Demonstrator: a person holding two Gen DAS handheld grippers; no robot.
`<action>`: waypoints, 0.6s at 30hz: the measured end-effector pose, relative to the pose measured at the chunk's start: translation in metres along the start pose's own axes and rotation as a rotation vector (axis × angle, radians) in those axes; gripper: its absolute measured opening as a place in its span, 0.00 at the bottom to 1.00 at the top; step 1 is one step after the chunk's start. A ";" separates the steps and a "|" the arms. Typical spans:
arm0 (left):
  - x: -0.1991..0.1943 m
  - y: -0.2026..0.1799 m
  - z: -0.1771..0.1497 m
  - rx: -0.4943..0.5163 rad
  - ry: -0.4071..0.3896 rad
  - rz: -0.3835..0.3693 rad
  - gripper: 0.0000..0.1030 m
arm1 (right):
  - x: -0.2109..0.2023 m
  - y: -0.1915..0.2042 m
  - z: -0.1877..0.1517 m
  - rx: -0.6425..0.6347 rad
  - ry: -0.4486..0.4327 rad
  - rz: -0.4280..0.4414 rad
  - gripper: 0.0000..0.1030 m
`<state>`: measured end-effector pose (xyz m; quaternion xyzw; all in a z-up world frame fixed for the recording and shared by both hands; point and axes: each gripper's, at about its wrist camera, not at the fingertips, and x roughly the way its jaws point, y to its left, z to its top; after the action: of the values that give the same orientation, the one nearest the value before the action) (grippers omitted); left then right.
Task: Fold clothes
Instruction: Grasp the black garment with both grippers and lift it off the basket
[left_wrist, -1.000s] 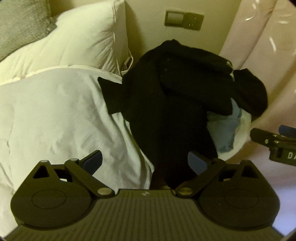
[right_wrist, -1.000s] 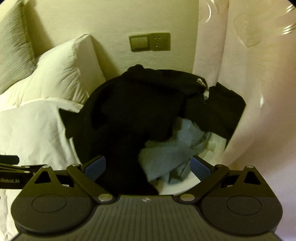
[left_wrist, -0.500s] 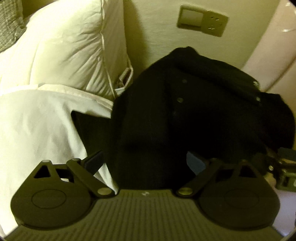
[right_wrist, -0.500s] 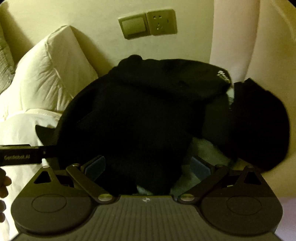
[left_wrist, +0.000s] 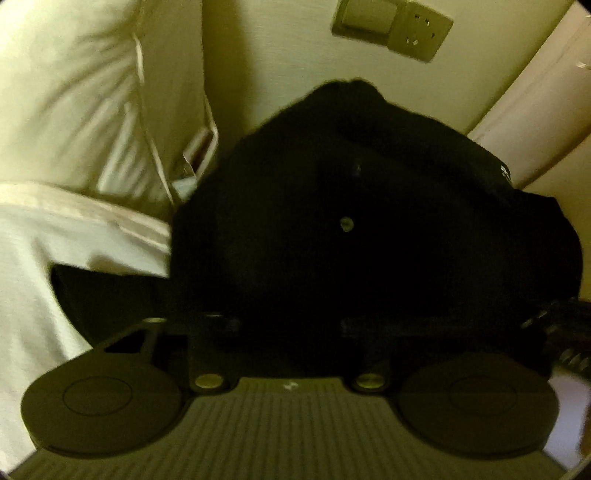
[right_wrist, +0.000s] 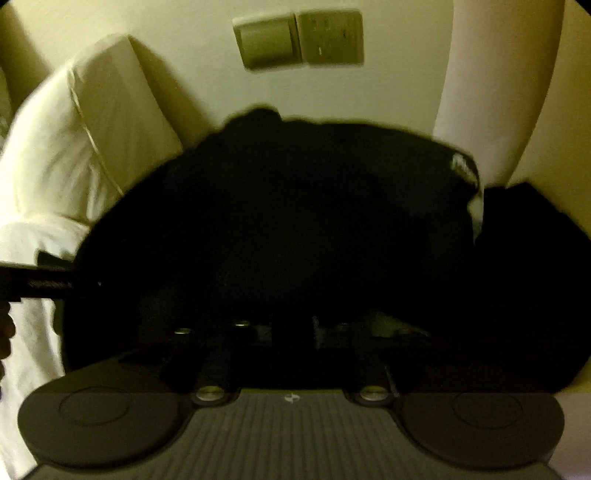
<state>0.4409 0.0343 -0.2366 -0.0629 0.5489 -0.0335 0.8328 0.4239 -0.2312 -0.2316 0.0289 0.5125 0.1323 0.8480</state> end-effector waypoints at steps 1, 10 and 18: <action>-0.004 0.001 0.001 -0.004 -0.009 -0.005 0.18 | -0.007 -0.001 0.004 -0.001 -0.018 0.008 0.06; -0.024 0.002 0.009 0.016 -0.057 0.006 0.21 | -0.025 -0.001 0.030 0.102 -0.046 0.097 0.44; -0.008 0.014 -0.005 -0.001 -0.057 0.028 0.44 | -0.014 -0.029 -0.007 0.164 -0.006 0.045 0.76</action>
<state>0.4332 0.0487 -0.2331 -0.0566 0.5260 -0.0197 0.8484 0.4174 -0.2632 -0.2281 0.1100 0.5182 0.1087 0.8411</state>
